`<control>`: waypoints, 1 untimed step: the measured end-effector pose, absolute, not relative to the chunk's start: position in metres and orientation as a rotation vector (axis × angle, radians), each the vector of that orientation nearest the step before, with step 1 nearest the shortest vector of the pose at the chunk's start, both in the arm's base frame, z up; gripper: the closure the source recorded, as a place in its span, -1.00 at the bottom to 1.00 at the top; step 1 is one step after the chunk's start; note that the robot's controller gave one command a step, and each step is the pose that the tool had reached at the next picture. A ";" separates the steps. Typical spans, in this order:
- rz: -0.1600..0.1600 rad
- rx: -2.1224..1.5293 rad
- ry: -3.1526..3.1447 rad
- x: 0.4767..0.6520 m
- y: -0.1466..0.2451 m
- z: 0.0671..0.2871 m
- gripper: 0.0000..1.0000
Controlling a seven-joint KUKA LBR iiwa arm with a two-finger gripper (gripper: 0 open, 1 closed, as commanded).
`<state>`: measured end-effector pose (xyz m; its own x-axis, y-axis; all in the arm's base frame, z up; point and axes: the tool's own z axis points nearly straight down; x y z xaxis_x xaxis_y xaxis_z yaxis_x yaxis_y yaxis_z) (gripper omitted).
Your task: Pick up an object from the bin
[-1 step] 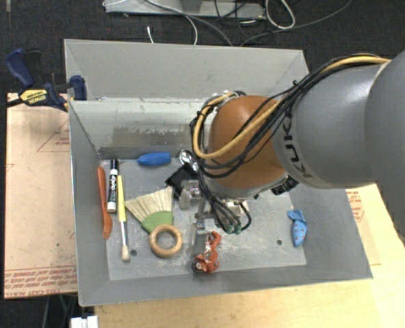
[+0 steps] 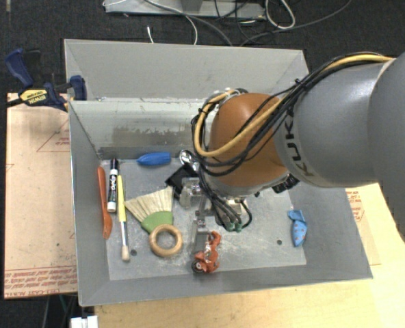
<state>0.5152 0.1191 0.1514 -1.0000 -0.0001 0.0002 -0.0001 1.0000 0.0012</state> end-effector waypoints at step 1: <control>-0.003 0.557 -3.094 0.499 0.102 0.110 -1.00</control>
Offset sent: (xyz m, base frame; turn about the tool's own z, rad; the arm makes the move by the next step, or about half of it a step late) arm -0.0365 -0.0321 -0.0217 -0.3868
